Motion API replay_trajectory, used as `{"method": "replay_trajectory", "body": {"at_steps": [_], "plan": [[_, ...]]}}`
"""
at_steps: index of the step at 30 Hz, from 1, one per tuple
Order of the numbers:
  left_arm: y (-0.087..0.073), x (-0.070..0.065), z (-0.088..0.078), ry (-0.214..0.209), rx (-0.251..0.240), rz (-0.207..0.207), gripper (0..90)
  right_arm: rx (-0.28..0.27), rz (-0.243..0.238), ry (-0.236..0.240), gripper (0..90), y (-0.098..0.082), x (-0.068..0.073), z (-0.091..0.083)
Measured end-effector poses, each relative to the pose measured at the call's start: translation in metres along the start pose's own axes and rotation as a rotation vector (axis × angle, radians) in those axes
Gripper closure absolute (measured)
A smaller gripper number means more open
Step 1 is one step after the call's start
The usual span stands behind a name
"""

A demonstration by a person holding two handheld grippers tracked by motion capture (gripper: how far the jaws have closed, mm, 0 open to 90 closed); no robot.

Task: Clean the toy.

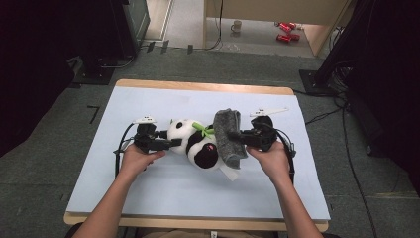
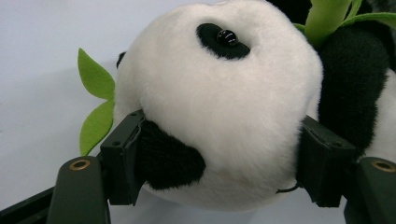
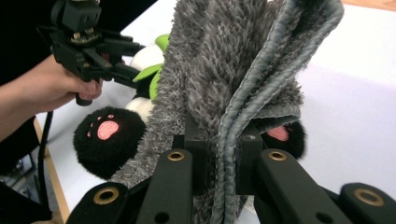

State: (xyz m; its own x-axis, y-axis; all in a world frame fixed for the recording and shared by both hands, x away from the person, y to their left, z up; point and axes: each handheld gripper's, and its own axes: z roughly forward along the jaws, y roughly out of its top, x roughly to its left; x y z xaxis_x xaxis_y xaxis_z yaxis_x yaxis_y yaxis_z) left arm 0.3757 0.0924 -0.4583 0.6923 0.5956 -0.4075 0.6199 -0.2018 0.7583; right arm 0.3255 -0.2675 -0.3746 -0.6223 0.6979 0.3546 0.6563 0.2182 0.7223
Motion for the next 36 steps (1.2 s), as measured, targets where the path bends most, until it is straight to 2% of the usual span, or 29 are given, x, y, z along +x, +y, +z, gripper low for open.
{"method": "replay_trajectory", "body": {"at_steps": [4, 6, 8, 11, 16, 22, 26, 31, 36], "plan": [[0.0, -0.001, 0.001, 0.017, -0.002, 0.009, 28.7, 0.042, -0.034, 0.007, 80.4, -0.002, 0.008, 0.022], [-0.001, -0.002, 0.001, 0.026, 0.011, 0.016, 29.1, 0.09, -0.062, -0.016, 80.1, -0.008, 0.011, 0.035], [-0.001, -0.002, 0.001, 0.027, 0.025, 0.013, 29.7, 0.092, -0.049, -0.004, 80.4, -0.014, 0.009, 0.041], [0.0, -0.002, 0.001, 0.03, 0.037, 0.013, 30.1, 0.112, -0.03, 0.013, 80.8, -0.02, 0.004, 0.041], [0.0, -0.001, 0.001, 0.027, 0.035, 0.006, 30.1, 0.156, -0.023, 0.004, 81.0, -0.032, -0.004, 0.038], [0.0, 0.0, 0.002, 0.023, 0.028, 0.011, 29.3, 0.168, -0.013, 0.014, 80.9, -0.041, -0.009, 0.036], [0.002, 0.0, 0.002, 0.018, 0.04, 0.017, 29.1, 0.211, -0.008, 0.022, 80.9, -0.047, -0.014, 0.035], [0.004, 0.002, 0.001, 0.005, 0.042, 0.007, 28.8, 0.305, 0.0, -0.019, 80.8, -0.059, -0.019, 0.036], [0.007, 0.004, 0.003, -0.005, 0.042, -0.001, 28.6, 0.327, -0.002, -0.046, 80.6, -0.067, -0.022, 0.034]]}}
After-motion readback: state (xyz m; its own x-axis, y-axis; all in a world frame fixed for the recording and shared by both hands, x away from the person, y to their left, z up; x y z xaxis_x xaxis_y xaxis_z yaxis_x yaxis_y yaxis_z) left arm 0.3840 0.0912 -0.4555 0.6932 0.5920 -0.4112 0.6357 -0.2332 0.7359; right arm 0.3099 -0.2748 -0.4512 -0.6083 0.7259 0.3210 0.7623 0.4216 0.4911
